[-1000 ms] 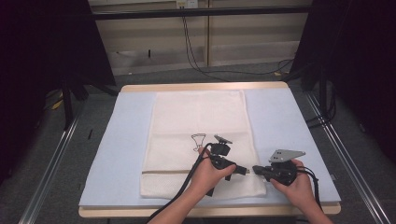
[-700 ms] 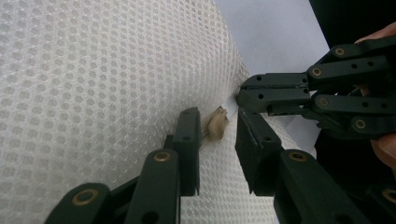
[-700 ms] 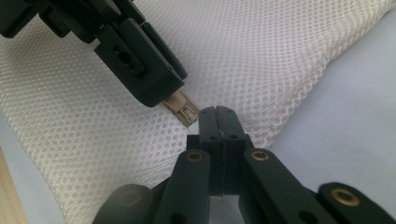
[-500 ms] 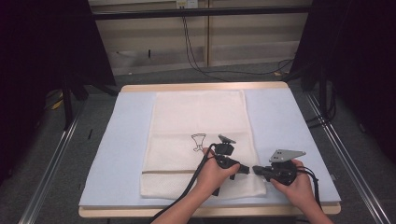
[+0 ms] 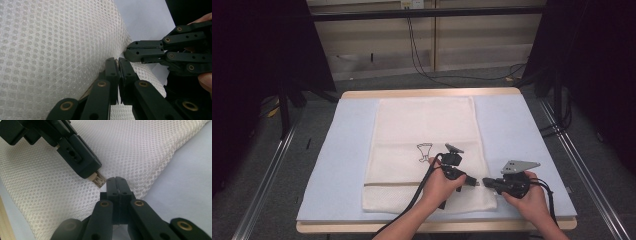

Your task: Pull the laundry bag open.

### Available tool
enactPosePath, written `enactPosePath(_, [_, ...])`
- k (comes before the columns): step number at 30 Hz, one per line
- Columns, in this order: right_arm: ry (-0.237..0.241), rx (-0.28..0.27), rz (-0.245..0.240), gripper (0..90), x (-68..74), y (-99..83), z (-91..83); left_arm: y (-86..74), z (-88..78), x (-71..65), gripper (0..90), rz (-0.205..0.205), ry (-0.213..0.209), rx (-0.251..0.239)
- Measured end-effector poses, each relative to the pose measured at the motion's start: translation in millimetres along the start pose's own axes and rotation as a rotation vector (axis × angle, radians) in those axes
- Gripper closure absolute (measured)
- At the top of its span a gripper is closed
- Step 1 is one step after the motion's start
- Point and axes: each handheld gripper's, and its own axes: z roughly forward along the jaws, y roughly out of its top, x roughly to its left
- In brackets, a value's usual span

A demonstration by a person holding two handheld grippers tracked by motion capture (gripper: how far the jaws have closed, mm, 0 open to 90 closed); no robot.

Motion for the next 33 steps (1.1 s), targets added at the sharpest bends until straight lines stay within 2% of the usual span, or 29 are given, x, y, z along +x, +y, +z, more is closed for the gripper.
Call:
enactPosePath(2, [-0.001, -0.004, 0.007, 90.0, 0.1, -0.8, -0.1, -0.7, 0.0, -0.8, 87.3, -0.007, 0.001, -0.005])
enactPosePath(3, [-0.003, -0.005, 0.003, 90.0, 0.2, -1.1, -0.3, -0.7, -0.8, 0.3, 87.3, 0.003, -0.002, 0.003])
enactPosePath(4, [-0.005, -0.007, -0.001, 90.0, 0.6, -1.4, -0.4, -1.2, -0.3, -0.6, 87.3, -0.018, 0.004, -0.011])
enactPosePath(6, [-0.004, -0.008, 0.002, 90.0, 0.2, -1.8, -0.5, -1.2, -2.1, 1.4, 87.3, -0.005, -0.005, 0.003])
enactPosePath(8, [-0.002, -0.010, 0.004, 90.0, 0.1, -2.0, -0.4, -2.2, -1.5, 0.2, 87.3, -0.024, 0.006, -0.014])
enactPosePath(10, [-0.001, -0.010, 0.007, 90.0, -0.1, -2.2, -0.6, -2.2, -2.8, 0.8, 87.4, -0.025, -0.009, -0.004])
enactPosePath(12, [0.000, -0.010, 0.010, 90.0, -0.3, -2.3, -0.6, -1.8, -4.6, 1.7, 87.4, -0.013, 0.002, 0.004])
enactPosePath(13, [0.000, -0.010, 0.010, 90.0, -0.3, -2.3, -0.6, -2.1, -4.7, 0.8, 87.4, -0.032, -0.001, -0.006])
enactPosePath(14, [-0.001, -0.008, 0.009, 90.0, -0.1, -2.3, -0.7, -2.0, -7.2, 2.4, 87.4, -0.019, -0.004, 0.011])
enactPosePath(17, [0.002, -0.009, 0.008, 90.0, -0.6, -2.4, -0.7, -3.0, -11.3, 5.0, 87.4, -0.023, 0.005, 0.001])
enactPosePath(18, [0.002, -0.011, 0.011, 90.0, -0.6, -2.5, -0.7, -3.6, -12.8, 5.6, 87.4, -0.022, -0.008, 0.002])
enactPosePath(19, [0.003, -0.011, 0.010, 90.0, -0.7, -2.5, -0.6, -4.2, -12.7, 4.5, 87.4, -0.043, 0.004, -0.011])
enactPosePath(21, [0.005, -0.011, 0.012, 90.0, -1.1, -2.6, -0.7, -4.6, -15.1, 7.1, 87.4, -0.020, 0.006, 0.001])
enactPosePath(22, [0.005, -0.012, 0.013, 90.0, -1.2, -2.6, -0.6, -5.1, -15.2, 6.5, 87.4, -0.042, -0.007, -0.009])
enactPosePath(23, [0.006, -0.011, 0.013, 90.0, -1.1, -2.6, -0.7, -5.3, -17.2, 8.7, 87.4, -0.021, 0.008, 0.000])
enactPosePath(26, [0.004, -0.012, 0.013, 90.0, -0.8, -2.7, -0.7, -6.4, -19.5, 9.9, 87.4, -0.047, -0.012, -0.004])
enactPosePath(27, [0.005, -0.011, 0.017, 90.0, -1.1, -2.8, -0.7, -6.5, -20.2, 10.9, 87.4, -0.034, -0.003, -0.006])
enactPosePath(29, [0.009, -0.013, 0.021, 90.0, -1.6, -3.0, -0.8, -7.1, -20.7, 10.4, 87.4, -0.048, -0.015, -0.012])
enactPosePath(30, [0.009, -0.013, 0.020, 90.0, -1.5, -3.1, -0.8, -7.1, -22.1, 11.3, 87.4, -0.033, -0.003, -0.001])
enactPosePath(31, [0.010, -0.013, 0.022, 90.0, -1.6, -3.1, -0.9, -7.5, -21.4, 10.1, 87.4, -0.062, -0.004, -0.025])
enactPosePath(33, [0.006, -0.012, 0.020, 90.0, -1.1, -2.9, -0.8, -7.5, -23.3, 12.1, 87.3, -0.049, -0.013, -0.008])
